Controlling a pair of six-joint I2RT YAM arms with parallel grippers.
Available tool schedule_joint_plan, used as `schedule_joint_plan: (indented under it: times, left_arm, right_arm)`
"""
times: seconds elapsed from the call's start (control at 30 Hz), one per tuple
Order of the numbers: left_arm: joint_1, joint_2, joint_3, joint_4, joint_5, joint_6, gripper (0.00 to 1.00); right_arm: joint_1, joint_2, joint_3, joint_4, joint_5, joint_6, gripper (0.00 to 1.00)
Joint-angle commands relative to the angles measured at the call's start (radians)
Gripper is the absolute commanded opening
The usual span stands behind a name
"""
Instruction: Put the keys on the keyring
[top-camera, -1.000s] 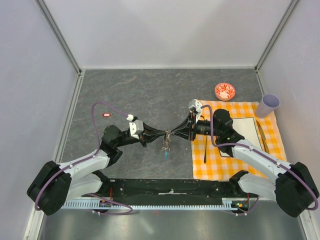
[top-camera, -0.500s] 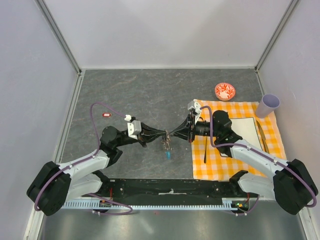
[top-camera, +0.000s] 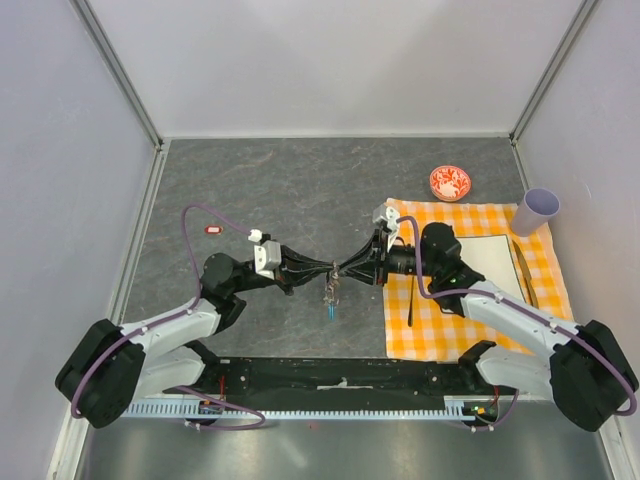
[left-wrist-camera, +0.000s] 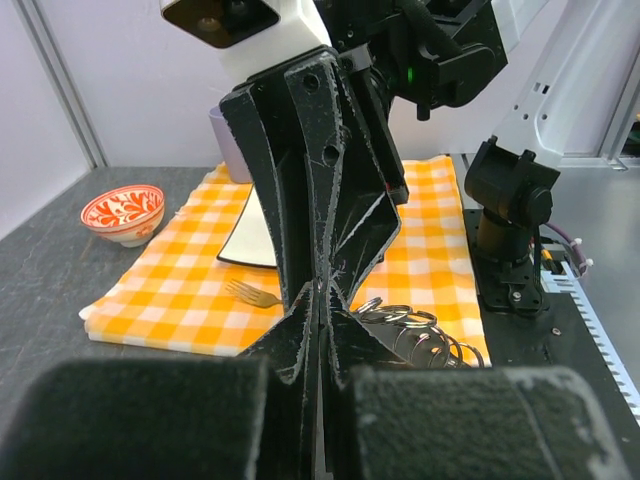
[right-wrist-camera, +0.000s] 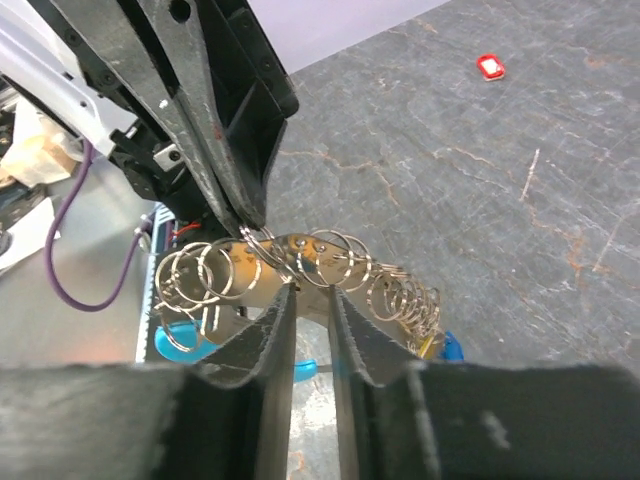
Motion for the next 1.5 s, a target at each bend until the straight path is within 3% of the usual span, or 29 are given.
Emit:
schedule_joint_plan:
  times: [0.0, 0.3, 0.73, 0.93, 1.03, 1.13, 1.2, 1.33, 1.43, 1.47]
  left_arm:
    - [-0.007, -0.010, 0.016, 0.139, 0.003, -0.024, 0.02]
    - [-0.007, -0.013, 0.007, 0.159, 0.000, -0.042, 0.02]
    - [-0.008, -0.050, -0.004, 0.165, 0.006, -0.056, 0.02]
    - [-0.008, -0.055, -0.004, 0.166, 0.011, -0.058, 0.02]
    - [-0.008, -0.056, -0.004, 0.166, 0.012, -0.059, 0.02]
    - [-0.008, -0.055, -0.001, 0.163, 0.014, -0.059, 0.02]
    - [-0.008, -0.059, 0.001, 0.147, 0.016, -0.058, 0.02]
    - [-0.008, -0.088, 0.016, 0.056, 0.014, -0.038, 0.02]
    - [-0.008, -0.122, 0.042, -0.082, -0.021, -0.030, 0.11]
    - [-0.008, -0.152, 0.056, -0.138, -0.035, -0.023, 0.20]
  right_arm:
    - [0.007, -0.079, 0.022, -0.096, 0.064, -0.090, 0.33]
    - [0.021, -0.197, 0.025, -0.131, 0.105, -0.207, 0.36]
    - [0.090, -0.124, 0.103, -0.101, 0.085, -0.281, 0.35]
    - [0.089, -0.115, 0.111, -0.097, 0.074, -0.279, 0.30]
    - [0.090, -0.115, 0.117, -0.105, 0.071, -0.279, 0.24]
    - [0.092, -0.118, 0.125, -0.112, 0.070, -0.281, 0.11]
    - [0.092, -0.127, 0.135, -0.146, 0.071, -0.279, 0.00]
    - [0.090, -0.147, 0.222, -0.294, 0.110, -0.357, 0.00]
    - [0.092, -0.152, 0.305, -0.448, 0.146, -0.416, 0.00]
    - [0.093, -0.138, 0.333, -0.548, 0.165, -0.436, 0.00]
